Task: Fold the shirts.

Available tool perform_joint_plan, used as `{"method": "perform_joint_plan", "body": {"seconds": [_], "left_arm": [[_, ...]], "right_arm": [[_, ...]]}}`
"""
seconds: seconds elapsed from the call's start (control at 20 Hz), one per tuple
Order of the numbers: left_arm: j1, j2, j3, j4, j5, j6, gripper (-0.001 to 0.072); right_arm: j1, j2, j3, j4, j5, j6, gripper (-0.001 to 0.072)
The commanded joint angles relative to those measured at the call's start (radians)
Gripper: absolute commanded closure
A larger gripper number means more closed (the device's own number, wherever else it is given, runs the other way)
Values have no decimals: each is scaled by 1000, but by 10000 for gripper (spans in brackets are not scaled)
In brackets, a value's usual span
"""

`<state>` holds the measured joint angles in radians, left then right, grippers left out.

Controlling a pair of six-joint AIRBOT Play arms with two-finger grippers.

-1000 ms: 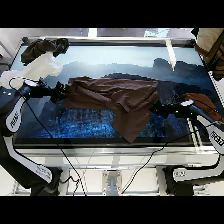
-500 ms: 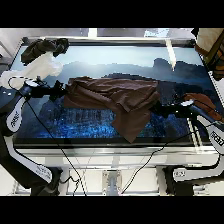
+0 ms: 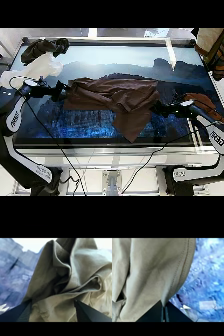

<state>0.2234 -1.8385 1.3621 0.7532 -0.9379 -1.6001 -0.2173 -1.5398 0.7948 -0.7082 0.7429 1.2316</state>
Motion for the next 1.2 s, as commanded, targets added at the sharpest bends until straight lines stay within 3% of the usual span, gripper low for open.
{"method": "perform_joint_plan", "body": {"seconds": [0.0,0.2,0.35,0.5,0.7,1.0,1.15], "left_arm": [[-1,-12,0,6,-44,-34,164],[-1,-39,0,6,-48,-34,288],[-1,-42,0,-1,-27,-18,552],[0,-42,0,-96,-26,83,693],[0,-42,29,-330,-44,241,694],[2,-41,343,-309,-229,224,695],[3,-40,534,-148,-293,117,695]], "right_arm": [[0,0,0,-205,-5,0,684],[0,0,0,-205,-9,0,684],[0,0,0,-205,-9,0,684],[0,0,0,-205,-9,0,684],[0,0,0,-204,-21,0,684],[0,0,24,-196,-63,0,685],[-2,3,106,-202,-45,-3,685]]}}
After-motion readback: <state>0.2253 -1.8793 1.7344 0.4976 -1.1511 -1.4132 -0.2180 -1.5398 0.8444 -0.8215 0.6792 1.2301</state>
